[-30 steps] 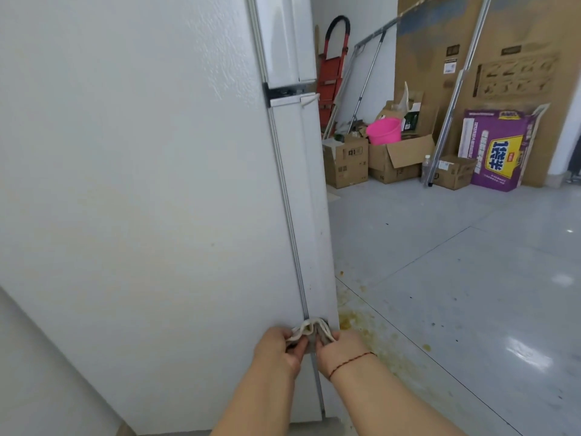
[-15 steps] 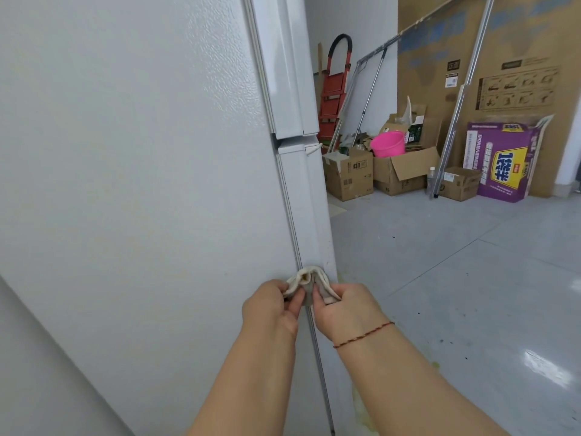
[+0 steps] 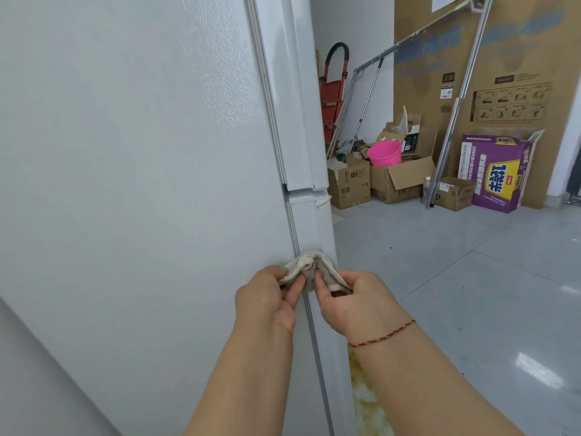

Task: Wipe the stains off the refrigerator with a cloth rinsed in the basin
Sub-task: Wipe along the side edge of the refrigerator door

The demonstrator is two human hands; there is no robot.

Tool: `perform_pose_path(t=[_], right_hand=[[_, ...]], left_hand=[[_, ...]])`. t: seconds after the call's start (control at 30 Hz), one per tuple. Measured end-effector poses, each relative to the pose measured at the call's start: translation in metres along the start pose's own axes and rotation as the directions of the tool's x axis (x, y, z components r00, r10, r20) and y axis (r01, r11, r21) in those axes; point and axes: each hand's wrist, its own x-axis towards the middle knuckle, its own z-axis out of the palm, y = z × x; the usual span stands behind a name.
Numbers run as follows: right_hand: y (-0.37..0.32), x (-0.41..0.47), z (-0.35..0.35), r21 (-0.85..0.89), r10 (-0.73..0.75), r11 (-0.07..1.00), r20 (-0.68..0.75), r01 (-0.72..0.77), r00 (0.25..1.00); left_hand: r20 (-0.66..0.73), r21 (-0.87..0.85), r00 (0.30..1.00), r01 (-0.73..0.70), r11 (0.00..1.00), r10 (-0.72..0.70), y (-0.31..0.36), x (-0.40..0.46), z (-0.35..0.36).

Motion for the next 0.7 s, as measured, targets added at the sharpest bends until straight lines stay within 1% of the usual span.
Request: perform_pose_path(t=[0.03, 0.07, 0.1, 0.13, 0.17, 0.2, 0.23, 0.27, 0.3, 0.33, 0.37, 0.47, 0.5, 0.63, 0.7], right_hand=[[-0.001, -0.003, 0.005, 0.037, 0.0, 0.999, -0.028, 0.001, 1.0], [-0.006, -0.009, 0.013, -0.026, 0.012, 1.0, 0.041, -0.011, 0.999], [-0.009, -0.019, 0.026, -0.078, 0.043, 0.996, 0.015, -0.042, 0.999], [-0.009, -0.022, 0.033, -0.191, 0.025, 0.981, 0.06, -0.013, 0.998], [-0.008, -0.024, 0.041, -0.166, -0.006, 0.986, 0.007, 0.007, 1.0], [-0.009, -0.021, 0.044, -0.097, -0.045, 0.994, -0.025, 0.042, 0.999], [-0.011, -0.021, 0.051, -0.096, -0.007, 0.995, -0.09, -0.002, 0.996], [-0.012, -0.023, 0.061, -0.115, 0.062, 0.99, -0.123, -0.076, 0.99], [-0.014, -0.029, 0.067, -0.136, 0.107, 0.983, -0.147, -0.127, 0.983], [-0.013, -0.034, 0.077, -0.148, 0.123, 0.978, -0.148, -0.145, 0.981], [-0.016, -0.033, 0.073, -0.173, 0.122, 0.974, -0.15, -0.148, 0.981], [-0.025, -0.028, 0.059, -0.215, 0.185, 0.95, -0.193, -0.225, 0.964], [-0.026, -0.022, 0.051, -0.22, 0.193, 0.945, -0.214, -0.24, 0.958], [-0.022, 0.004, 0.006, -0.263, 0.19, 0.923, -0.325, -0.281, 0.927], [-0.022, 0.013, -0.006, -0.31, 0.168, 0.907, -0.356, -0.285, 0.919]], left_hand=[[0.011, 0.018, 1.0, -0.001, 1.0, 0.001, 0.004, -0.002, 0.001], [0.005, -0.004, 1.0, -0.001, 1.0, 0.001, 0.01, -0.005, 0.005], [-0.007, 0.015, 1.0, -0.006, 1.0, 0.006, 0.016, -0.008, 0.011], [-0.034, 0.017, 0.999, -0.008, 1.0, 0.009, 0.021, -0.01, 0.017], [-0.055, 0.024, 0.998, 0.0, 1.0, 0.001, 0.026, -0.011, 0.022], [-0.066, 0.035, 0.998, 0.011, 0.999, -0.009, 0.031, -0.014, 0.026], [-0.071, 0.052, 0.997, 0.021, 0.998, -0.018, 0.035, -0.015, 0.03], [-0.086, 0.061, 0.996, 0.035, 0.998, -0.03, 0.041, -0.018, 0.034], [-0.101, 0.068, 0.994, 0.04, 0.997, -0.033, 0.044, -0.021, 0.036], [-0.125, 0.081, 0.992, 0.046, 0.996, -0.035, 0.047, -0.021, 0.038], [-0.142, 0.096, 0.99, 0.033, 0.995, -0.019, 0.045, -0.022, 0.037], [-0.196, 0.174, 0.981, 0.033, 0.984, 0.002, 0.029, -0.025, 0.028], [-0.215, 0.181, 0.976, 0.053, 0.982, -0.013, 0.02, -0.024, 0.024], [-0.325, 0.167, 0.933, 0.217, 0.962, -0.154, -0.014, -0.01, 0.006], [-0.347, 0.198, 0.922, 0.253, 0.947, -0.174, -0.021, -0.003, 0.0]])
